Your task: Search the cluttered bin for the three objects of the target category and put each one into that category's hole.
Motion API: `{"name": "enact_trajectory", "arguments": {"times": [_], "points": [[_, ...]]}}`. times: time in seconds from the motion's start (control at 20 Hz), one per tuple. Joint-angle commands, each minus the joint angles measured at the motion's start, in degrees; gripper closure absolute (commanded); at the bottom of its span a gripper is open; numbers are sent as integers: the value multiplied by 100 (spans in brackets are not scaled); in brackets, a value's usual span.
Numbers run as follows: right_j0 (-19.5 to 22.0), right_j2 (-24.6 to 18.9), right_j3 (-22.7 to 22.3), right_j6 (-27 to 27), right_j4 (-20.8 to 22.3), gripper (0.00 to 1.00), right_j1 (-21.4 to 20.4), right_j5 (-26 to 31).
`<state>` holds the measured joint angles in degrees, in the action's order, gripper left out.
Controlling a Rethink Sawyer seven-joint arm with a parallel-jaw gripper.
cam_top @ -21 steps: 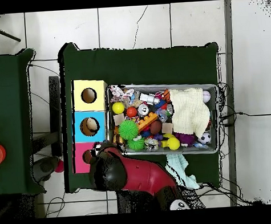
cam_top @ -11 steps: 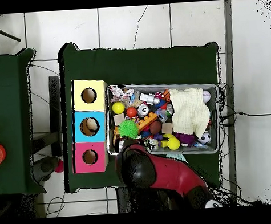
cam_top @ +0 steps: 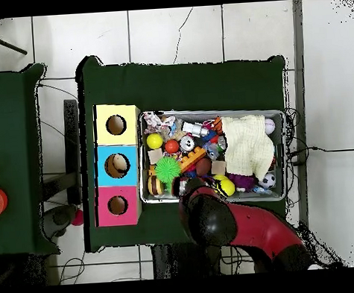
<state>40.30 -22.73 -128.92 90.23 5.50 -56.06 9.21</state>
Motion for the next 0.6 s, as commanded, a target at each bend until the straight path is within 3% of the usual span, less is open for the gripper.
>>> {"name": "enact_trajectory", "arguments": {"times": [0.05,0.35,0.6], "points": [[360,-764,558,-217,423,100,-167,340],[412,-734,806,-200,458,100,-242,636],[466,-721,918,-91,469,100,-248,464]]}}
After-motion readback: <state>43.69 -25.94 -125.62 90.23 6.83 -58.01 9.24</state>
